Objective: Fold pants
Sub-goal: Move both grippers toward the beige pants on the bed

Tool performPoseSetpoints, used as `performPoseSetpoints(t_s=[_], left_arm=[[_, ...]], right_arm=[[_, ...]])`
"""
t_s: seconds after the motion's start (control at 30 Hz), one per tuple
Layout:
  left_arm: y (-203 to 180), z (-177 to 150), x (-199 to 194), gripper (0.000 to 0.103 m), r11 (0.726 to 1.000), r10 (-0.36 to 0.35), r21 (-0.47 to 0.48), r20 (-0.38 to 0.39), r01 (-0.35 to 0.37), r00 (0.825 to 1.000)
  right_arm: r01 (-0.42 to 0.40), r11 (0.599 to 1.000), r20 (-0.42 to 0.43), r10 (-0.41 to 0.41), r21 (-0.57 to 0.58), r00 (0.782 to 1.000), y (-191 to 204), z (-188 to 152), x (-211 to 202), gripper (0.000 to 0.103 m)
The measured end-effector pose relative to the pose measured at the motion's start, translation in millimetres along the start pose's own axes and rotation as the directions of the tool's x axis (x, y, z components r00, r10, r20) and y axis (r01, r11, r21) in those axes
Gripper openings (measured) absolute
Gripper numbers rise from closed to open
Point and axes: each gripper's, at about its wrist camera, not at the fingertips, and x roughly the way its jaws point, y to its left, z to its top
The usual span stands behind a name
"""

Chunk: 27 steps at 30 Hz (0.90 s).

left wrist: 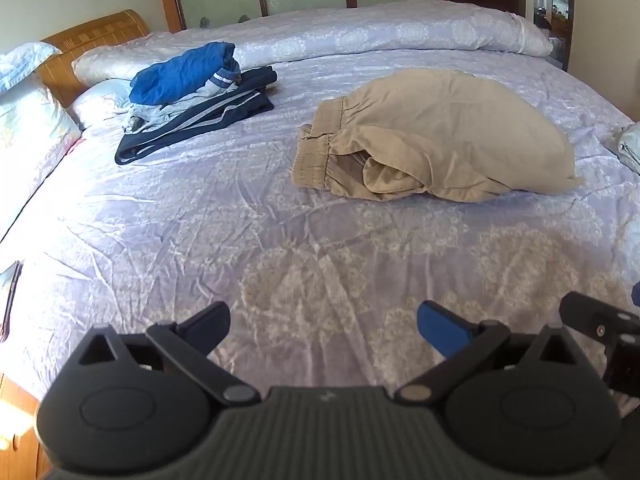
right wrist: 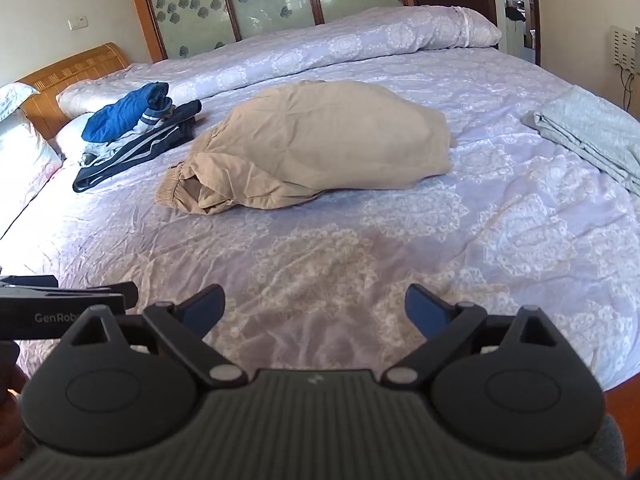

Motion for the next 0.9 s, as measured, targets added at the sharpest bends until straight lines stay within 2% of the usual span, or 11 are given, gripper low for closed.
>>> performPoseSetpoints(t_s=[0.63,0.7,0.83,0.9], left_arm=[[1,-3,9,0.103,1.000,-0.010,-0.006,-0.018,0.010,1.000],[4,0,9,0.103,1.000,-0.023,-0.007,0.001,0.023,1.000],[24,21,12,0.103,0.997,-0.068,-0.025,0.075,0.070,0.995],[39,37,18,0.103,0.996,-0.072,-0.046,0.091,0.076,0.993]], right_arm=[[-0.002,1.000,-0.001,0.002,0.017,1.000,-4,-1,2,0.095],[-0.007,1.000,0.000,0.007,0.018,1.000,-5,-1,2,0.092],[-0.010,0.998,-0.012,0.011,0.058,1.000,-20,6,8,0.070],[-0.007,0.996,-0.008,0.008,0.094,1.000,-33,12,12,0.064]])
